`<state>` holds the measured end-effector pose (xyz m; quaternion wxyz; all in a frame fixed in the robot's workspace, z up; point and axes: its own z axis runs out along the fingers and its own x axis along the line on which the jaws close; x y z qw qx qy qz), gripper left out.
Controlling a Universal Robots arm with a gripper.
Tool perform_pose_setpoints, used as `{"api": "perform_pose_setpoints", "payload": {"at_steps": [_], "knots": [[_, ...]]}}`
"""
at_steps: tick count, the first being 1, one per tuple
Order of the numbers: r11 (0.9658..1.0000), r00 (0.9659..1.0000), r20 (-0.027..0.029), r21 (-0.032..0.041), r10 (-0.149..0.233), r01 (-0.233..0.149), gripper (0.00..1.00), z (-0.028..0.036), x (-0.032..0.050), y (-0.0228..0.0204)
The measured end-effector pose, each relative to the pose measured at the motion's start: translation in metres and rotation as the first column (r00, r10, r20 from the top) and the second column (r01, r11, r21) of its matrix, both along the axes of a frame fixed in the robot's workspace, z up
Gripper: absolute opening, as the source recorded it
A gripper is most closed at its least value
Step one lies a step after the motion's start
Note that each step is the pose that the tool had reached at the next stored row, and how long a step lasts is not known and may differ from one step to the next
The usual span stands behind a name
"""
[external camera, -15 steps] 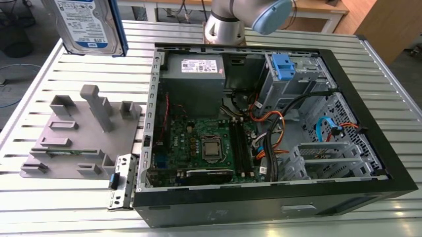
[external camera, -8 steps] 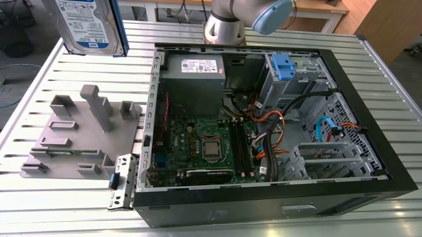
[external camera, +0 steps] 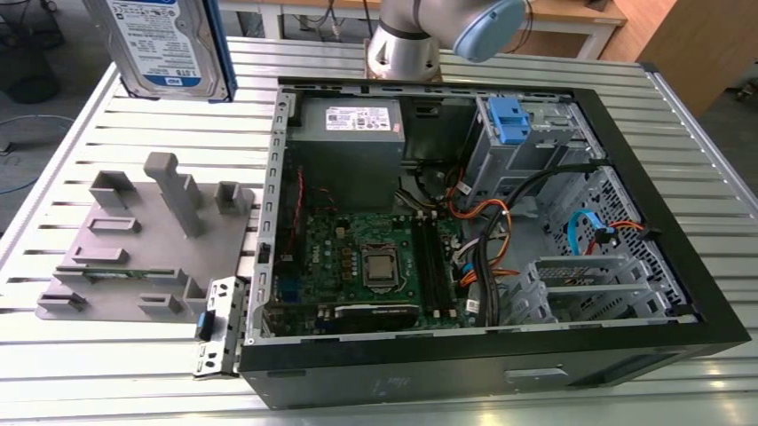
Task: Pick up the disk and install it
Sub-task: 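Pick up the disk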
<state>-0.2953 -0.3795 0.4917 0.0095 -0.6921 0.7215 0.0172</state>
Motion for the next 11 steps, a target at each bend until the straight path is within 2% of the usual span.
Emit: {"api": "perform_pose_setpoints", "payload": {"at_steps": [11], "knots": [[1.0, 1.0, 0.0, 0.0, 0.0, 0.0, 0.35, 0.0, 0.003, 0.0]]}}
